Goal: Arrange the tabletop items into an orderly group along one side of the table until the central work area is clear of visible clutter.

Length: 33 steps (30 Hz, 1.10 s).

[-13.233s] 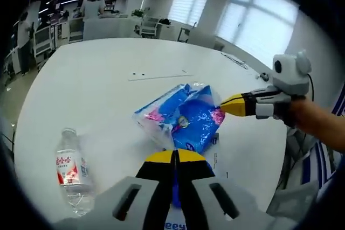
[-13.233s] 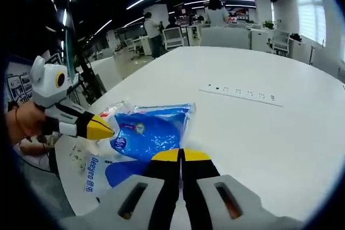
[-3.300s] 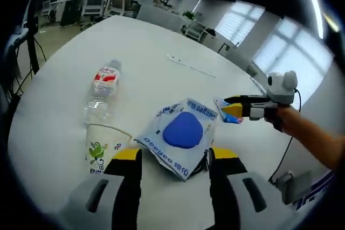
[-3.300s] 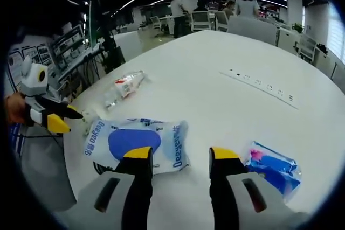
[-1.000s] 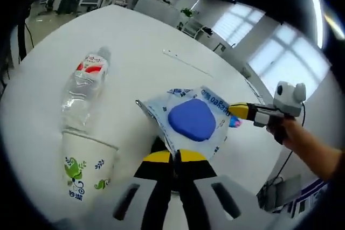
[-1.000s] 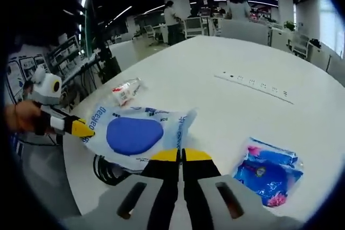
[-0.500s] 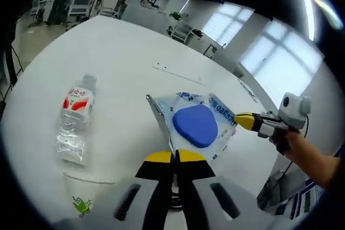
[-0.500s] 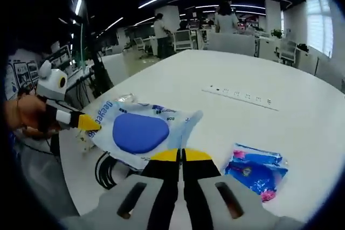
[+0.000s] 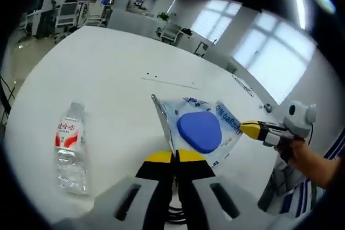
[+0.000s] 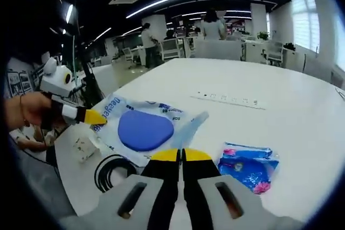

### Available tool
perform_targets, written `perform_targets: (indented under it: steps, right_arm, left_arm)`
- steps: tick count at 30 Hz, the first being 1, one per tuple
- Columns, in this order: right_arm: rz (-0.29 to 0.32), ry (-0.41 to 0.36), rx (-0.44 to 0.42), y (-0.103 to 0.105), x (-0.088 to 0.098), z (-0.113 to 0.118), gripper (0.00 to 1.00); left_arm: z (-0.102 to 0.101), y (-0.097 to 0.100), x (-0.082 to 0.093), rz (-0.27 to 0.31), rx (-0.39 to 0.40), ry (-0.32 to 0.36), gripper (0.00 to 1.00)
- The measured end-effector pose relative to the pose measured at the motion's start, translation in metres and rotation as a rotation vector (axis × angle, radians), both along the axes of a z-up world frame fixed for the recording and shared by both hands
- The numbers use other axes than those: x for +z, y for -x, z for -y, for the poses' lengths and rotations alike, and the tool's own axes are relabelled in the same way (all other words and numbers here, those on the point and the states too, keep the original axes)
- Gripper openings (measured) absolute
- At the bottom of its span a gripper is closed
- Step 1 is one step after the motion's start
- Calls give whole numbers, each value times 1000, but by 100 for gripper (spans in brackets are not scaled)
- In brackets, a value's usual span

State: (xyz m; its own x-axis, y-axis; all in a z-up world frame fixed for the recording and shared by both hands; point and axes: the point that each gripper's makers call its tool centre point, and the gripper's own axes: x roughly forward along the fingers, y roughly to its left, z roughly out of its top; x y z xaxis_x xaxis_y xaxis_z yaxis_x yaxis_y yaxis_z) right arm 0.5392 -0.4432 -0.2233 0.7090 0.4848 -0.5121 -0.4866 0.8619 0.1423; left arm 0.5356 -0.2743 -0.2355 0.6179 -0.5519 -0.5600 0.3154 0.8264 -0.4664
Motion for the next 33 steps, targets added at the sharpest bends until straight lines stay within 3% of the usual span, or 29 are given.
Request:
perform_targets:
  steps: [9,33]
  right_arm:
    - [-7,12,-35,-6,-10,7,0]
    - [-100,71,-56,-37,-67,9,0]
  left_arm:
    - [7,-12,-10,-11,-17,2,0]
    - [5,-53,-64,-66,-35,35,0]
